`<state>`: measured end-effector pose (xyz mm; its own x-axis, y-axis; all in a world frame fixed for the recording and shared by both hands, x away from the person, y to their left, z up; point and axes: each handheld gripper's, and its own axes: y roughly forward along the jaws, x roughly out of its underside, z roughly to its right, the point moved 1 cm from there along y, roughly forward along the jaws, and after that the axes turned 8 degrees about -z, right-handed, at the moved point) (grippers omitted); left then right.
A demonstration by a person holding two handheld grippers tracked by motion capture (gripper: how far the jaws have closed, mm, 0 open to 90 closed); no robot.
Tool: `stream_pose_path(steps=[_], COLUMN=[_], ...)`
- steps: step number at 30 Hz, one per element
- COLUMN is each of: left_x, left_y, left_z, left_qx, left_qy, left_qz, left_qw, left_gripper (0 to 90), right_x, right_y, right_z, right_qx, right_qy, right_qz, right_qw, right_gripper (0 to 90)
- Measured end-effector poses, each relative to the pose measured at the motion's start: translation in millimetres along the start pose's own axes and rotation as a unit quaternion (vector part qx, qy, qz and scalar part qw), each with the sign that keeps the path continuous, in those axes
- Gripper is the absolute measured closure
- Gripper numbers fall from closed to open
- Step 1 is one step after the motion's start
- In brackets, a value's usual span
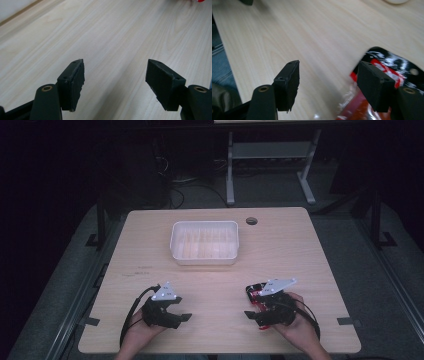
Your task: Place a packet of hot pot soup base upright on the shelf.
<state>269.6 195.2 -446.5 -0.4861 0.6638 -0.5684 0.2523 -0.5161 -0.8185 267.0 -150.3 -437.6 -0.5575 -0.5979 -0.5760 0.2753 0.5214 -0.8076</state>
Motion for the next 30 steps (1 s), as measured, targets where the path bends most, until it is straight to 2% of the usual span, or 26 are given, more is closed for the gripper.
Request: stream_pose_path(steps=[3,5,7,8,9,10,13,18,27,30], left_x=[-2.4,-3.5,-6.3,-10.1,-10.1,-15.1,-19.7,-35.8,-55.8,-69.9], left_y=[4.4,5.3,6.2,6.4,6.4,6.6,7.1,12.9,25.9,33.1], left_z=[3.3,4.4,7.0,10.7,10.7,14.7,18.4,31.8,45.7,52.7], left_qx=[0.004,0.006,0.006,0.008,0.008,0.012,0.014,0.020,0.036,0.042], left_qy=[0.006,0.006,0.007,0.010,0.010,0.009,0.012,0.032,0.045,0.056], left_qz=[-0.006,-0.006,-0.005,-0.004,-0.004,0.001,0.001,-0.002,-0.006,-0.010], left_qw=[1.0000,0.9999,0.9999,0.9999,0.9999,0.9999,0.9998,0.9993,0.9983,0.9975], left_gripper=[31.4,31.9,32.2,32.4,32.4,32.4,32.9,33.5,34.5,34.5], right_x=[3.8,7.4,9.1,12.8,12.8,16.8,20.4,23.3,15.4,11.2], right_y=[-7.3,-11.5,-12.9,-17.3,-17.3,-22.0,-27.2,-33.0,-41.2,-44.8], right_z=[13.3,21.9,25.5,33.6,33.6,42.7,52.5,70.4,90.3,95.9], right_qx=[0.007,0.008,0.011,0.019,0.019,0.026,0.028,0.029,0.036,0.035], right_qy=[0.017,0.032,0.033,0.046,0.046,0.053,0.067,0.088,0.092,0.092], right_qz=[0.004,0.002,0.003,0.002,0.002,0.003,0.006,0.005,-0.004,0.002], right_qw=[0.9998,0.9995,0.9994,0.9987,0.9987,0.9982,0.9974,0.9957,0.9951,0.9951], right_gripper=[34.3,34.3,34.2,34.2,34.2,34.1,34.1,34.2,33.8,33.6])
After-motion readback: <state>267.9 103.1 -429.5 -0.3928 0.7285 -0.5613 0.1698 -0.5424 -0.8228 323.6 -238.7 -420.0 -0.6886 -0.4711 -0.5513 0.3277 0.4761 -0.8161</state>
